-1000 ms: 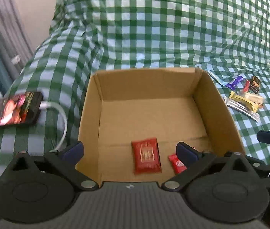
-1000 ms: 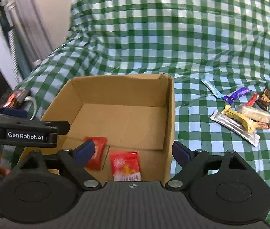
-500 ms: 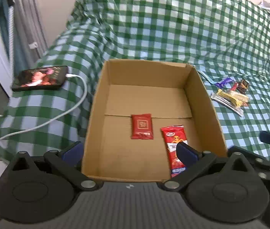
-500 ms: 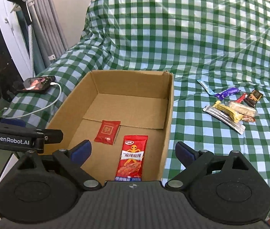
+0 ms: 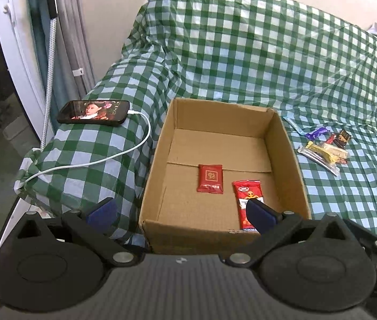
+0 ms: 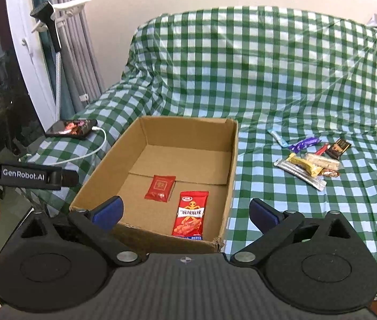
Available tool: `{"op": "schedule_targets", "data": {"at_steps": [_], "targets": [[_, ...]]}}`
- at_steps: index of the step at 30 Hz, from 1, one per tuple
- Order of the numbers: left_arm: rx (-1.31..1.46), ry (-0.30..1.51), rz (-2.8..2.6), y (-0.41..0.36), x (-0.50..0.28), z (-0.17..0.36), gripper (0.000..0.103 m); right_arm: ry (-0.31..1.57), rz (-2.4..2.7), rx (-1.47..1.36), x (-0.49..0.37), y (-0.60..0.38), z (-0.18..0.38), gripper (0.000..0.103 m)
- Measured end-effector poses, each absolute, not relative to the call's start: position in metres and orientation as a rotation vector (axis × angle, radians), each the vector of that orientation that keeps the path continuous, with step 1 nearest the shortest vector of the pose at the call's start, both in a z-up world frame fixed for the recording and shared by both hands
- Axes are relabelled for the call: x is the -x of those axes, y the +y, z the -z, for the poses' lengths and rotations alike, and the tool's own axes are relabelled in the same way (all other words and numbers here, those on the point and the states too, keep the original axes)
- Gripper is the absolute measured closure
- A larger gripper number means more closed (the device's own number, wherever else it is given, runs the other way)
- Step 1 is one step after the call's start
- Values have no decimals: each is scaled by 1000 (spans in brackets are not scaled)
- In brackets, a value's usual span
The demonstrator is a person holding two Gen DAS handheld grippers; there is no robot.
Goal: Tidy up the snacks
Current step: 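Open both tools to drop the red packets into the box, then move both tools back toward the remaining snacks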
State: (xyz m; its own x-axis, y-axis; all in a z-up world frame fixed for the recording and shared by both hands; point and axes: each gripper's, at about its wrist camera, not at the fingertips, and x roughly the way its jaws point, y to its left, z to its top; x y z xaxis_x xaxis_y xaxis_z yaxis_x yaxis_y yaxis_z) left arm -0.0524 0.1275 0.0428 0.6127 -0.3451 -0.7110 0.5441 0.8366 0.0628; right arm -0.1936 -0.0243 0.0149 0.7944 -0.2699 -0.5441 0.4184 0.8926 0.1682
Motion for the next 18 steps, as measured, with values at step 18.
{"op": "schedule_targets", "data": {"at_steps": [18], "targets": [[-197, 683, 637, 130, 99, -78, 0, 447, 459, -257, 235, -12, -37, 1]]}}
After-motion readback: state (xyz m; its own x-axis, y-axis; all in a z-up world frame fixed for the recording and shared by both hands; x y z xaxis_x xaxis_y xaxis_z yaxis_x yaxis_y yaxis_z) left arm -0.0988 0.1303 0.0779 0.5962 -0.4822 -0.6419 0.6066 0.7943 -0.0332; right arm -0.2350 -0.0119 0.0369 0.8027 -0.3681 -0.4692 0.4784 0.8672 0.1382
